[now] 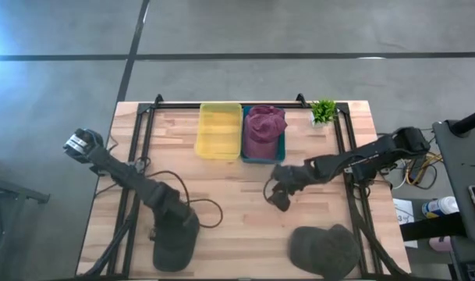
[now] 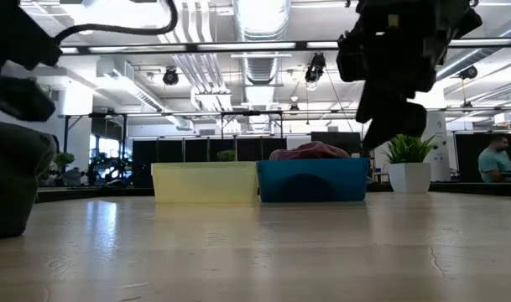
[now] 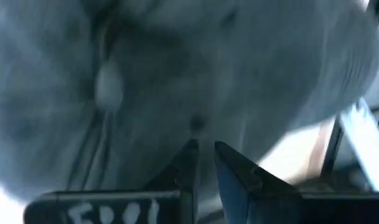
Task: Sort caps
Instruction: Put the left black cap into the yellow bin
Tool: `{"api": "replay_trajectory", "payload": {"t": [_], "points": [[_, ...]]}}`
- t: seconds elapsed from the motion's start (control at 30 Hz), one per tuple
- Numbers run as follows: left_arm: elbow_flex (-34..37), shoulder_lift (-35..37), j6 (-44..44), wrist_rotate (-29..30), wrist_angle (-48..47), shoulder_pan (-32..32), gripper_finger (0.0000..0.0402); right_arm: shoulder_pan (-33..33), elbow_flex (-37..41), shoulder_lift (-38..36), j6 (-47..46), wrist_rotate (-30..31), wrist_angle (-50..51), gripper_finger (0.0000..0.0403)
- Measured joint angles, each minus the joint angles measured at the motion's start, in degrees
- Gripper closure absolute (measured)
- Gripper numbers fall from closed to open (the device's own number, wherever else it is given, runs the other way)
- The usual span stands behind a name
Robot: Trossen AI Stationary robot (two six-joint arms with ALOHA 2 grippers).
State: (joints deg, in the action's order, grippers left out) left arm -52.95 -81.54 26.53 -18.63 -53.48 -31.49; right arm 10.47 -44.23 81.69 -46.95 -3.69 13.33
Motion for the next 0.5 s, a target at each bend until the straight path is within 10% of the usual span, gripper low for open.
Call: {"api": "replay_trajectory", "payload": {"t": [0.3, 0.5], "points": [[7.66, -8.49, -0.57, 17.36, 43.61, 7.35, 0.0358, 3.87, 0.0, 0.9, -0.64, 0.89, -0.8, 0.0165], [-7.2, -9.94, -0.2, 27.11, 45.64, 15.07, 0.0358, 6.08, 0.0, 0.82, -1.57, 0.88, -1.28, 0.0165]]}}
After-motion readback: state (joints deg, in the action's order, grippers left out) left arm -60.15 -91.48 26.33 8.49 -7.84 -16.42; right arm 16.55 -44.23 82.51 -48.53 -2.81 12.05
